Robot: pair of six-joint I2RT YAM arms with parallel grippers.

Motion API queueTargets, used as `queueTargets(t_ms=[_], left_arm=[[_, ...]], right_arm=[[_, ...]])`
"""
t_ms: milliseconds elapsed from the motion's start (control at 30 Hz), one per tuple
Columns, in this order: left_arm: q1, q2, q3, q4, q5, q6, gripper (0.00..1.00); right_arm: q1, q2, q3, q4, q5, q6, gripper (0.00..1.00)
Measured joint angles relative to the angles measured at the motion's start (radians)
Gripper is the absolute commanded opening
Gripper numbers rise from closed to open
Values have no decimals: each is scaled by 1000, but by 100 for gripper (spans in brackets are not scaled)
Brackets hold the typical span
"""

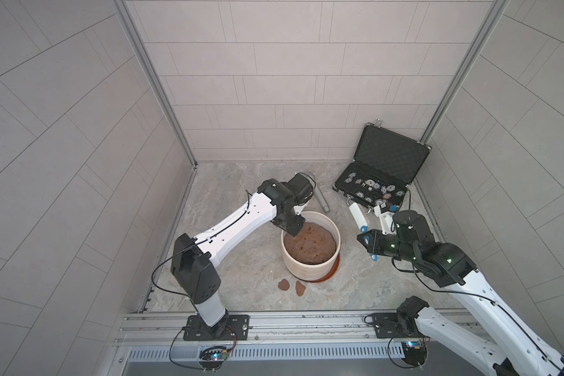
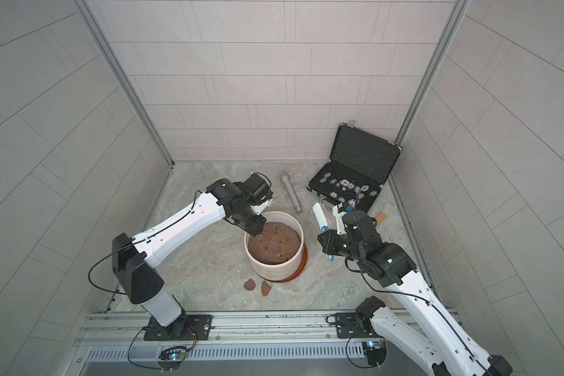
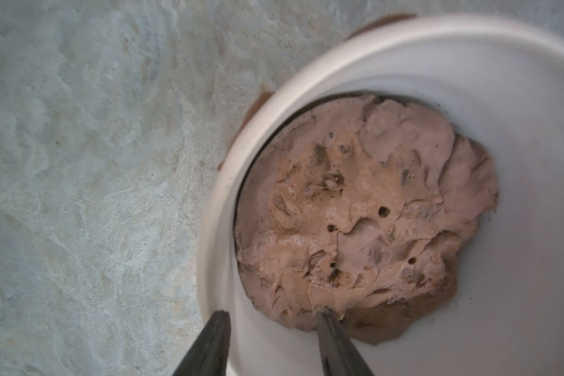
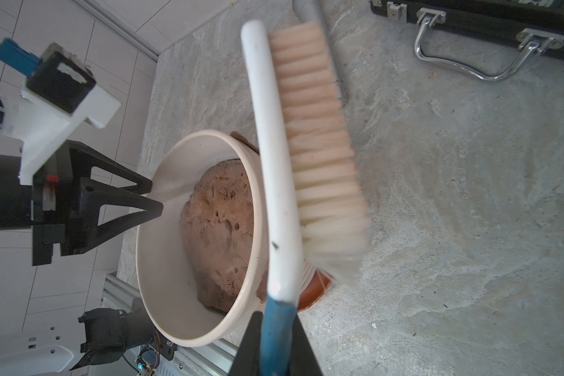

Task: Scrub the dried mud off the ceramic pot
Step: Rotate the pot on the tray.

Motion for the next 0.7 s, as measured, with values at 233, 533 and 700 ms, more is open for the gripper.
queueTargets(t_ms=[233, 533, 700], left_arm=[[24, -26, -17, -16, -108, -9, 49], [24, 1, -54, -23, -42, -23, 48], [24, 56, -52, -24, -21, -32, 35]], right_arm=[[-3, 3, 0, 0, 0, 0, 0], [-3, 17, 0, 0, -4, 0, 0], [-3, 18, 0, 0, -4, 0, 0]])
